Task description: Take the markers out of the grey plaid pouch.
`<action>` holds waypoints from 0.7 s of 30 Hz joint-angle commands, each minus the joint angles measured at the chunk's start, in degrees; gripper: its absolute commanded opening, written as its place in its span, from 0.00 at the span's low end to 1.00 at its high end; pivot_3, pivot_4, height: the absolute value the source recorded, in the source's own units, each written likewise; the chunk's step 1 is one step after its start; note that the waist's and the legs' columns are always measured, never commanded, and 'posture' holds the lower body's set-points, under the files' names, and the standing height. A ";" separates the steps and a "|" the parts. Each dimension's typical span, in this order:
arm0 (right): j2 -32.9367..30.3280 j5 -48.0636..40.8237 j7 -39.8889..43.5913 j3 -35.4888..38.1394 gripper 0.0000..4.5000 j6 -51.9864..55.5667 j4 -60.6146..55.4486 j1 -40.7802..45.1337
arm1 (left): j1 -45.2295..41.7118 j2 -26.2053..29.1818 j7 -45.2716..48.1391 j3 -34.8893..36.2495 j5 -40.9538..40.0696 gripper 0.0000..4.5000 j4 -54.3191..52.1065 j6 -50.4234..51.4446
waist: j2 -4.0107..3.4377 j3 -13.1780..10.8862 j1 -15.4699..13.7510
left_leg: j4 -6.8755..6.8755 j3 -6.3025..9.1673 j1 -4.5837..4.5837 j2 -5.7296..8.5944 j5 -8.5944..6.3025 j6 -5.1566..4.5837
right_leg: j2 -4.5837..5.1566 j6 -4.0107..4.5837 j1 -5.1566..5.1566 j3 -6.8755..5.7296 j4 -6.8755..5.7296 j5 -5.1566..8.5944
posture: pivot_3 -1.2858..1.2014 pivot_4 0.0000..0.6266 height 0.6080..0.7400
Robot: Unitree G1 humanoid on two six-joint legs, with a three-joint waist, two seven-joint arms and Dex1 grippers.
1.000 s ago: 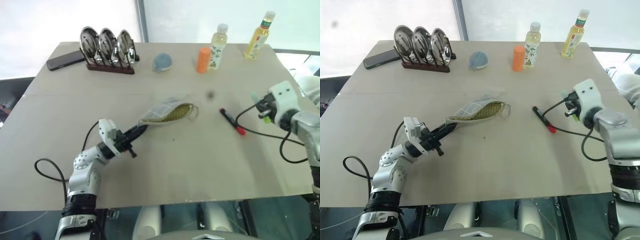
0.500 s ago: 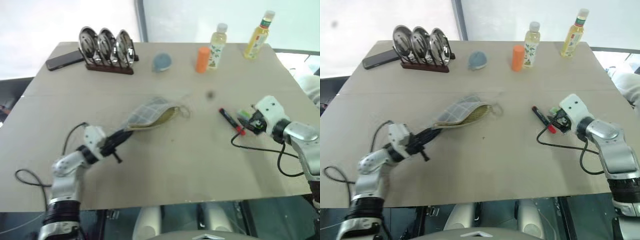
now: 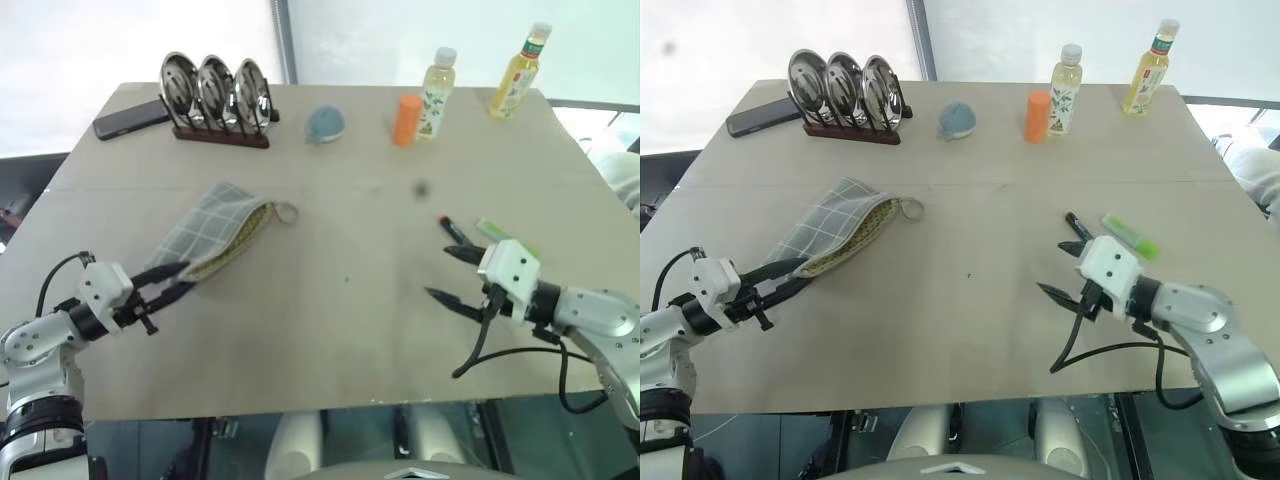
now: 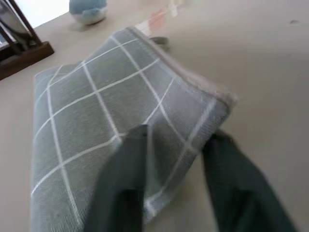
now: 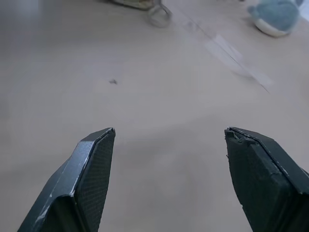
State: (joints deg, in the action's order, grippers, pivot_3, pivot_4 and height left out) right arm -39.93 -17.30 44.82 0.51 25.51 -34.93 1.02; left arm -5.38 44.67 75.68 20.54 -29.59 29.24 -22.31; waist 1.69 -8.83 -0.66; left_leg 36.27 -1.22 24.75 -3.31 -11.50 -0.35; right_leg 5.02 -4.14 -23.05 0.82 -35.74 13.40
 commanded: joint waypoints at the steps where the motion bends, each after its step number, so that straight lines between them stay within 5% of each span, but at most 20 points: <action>1: 1.04 -0.25 -1.32 1.06 0.82 -1.73 -1.12 -1.90 | 7.73 -0.89 -5.17 0.60 -9.32 0.82 -21.03 14.81 | 0.08 0.03 -0.02 | 0.01 0.00 0.01 0.00 0.00 0.00 | 0.01 0.00 0.00 0.00 0.00 0.00 | 0.52 0.24 1.00; 2: 1.39 -0.56 -1.83 1.62 0.82 -1.09 -0.62 -2.91 | 10.88 -0.89 -6.47 0.35 -12.07 0.90 -27.28 19.45 | 0.13 0.03 -0.01 | 0.01 0.01 -0.02 0.00 0.00 0.00 | 0.00 0.00 0.03 0.01 0.01 0.00 | 0.52 0.24 1.00; 4: 1.66 -0.73 -2.86 3.93 0.82 -0.74 0.13 -5.20 | 15.38 -0.54 -8.24 0.22 -15.09 0.90 -34.32 26.28 | 0.18 0.04 0.02 | 0.01 0.00 -0.04 -0.04 -0.01 0.01 | 0.02 0.00 0.03 0.03 0.00 0.00 | 0.52 0.24 1.00; 7: 1.73 -0.38 -4.40 8.40 0.99 -1.07 -0.38 -11.05 | 18.74 -1.34 -10.54 -0.18 -15.91 0.92 -40.68 30.81 | 0.07 0.02 -0.18 | 0.02 0.01 -0.13 -0.02 0.00 0.01 | 0.02 -0.01 0.02 -0.02 -0.04 0.01 | 0.52 0.24 1.00; 9: 2.76 0.41 -5.76 11.04 0.99 -2.25 -1.09 -16.34 | 20.30 -2.39 -11.87 -1.17 -15.93 0.92 -43.97 32.88 | 0.09 0.06 -0.31 | 0.02 0.01 -0.15 -0.02 0.00 0.01 | 0.01 -0.03 0.02 -0.03 -0.06 0.02 | 0.52 0.24 1.00; 14: 4.12 3.59 -5.68 15.00 0.99 -8.80 -0.77 -29.63 | 26.53 -6.37 -15.10 -3.51 -10.04 0.92 -48.38 31.60 | 0.03 0.14 0.20 | 0.02 -0.06 -0.12 -0.01 -0.01 0.02 | 0.02 -0.02 0.03 0.02 0.01 0.03 | 0.52 0.24 1.00; 21: 4.01 2.95 -4.25 20.16 0.99 -13.11 2.02 -33.37 | 31.29 -8.18 -13.42 -1.24 -6.67 0.92 -46.21 27.41 | 0.09 0.19 0.93 | 0.04 -0.02 -0.20 -0.03 -0.18 0.30 | 0.03 -0.23 0.01 0.06 0.00 0.15 | 0.52 0.24 1.00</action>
State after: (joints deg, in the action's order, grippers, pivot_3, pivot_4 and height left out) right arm -35.30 -13.95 39.87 17.90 14.38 -32.86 -31.99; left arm 25.67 36.40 61.44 17.38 -36.94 -16.84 7.01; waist 1.78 -8.64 0.27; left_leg 36.31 -1.24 24.56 -3.34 -11.67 -0.05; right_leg 5.07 -4.38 -23.05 0.88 -35.74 13.56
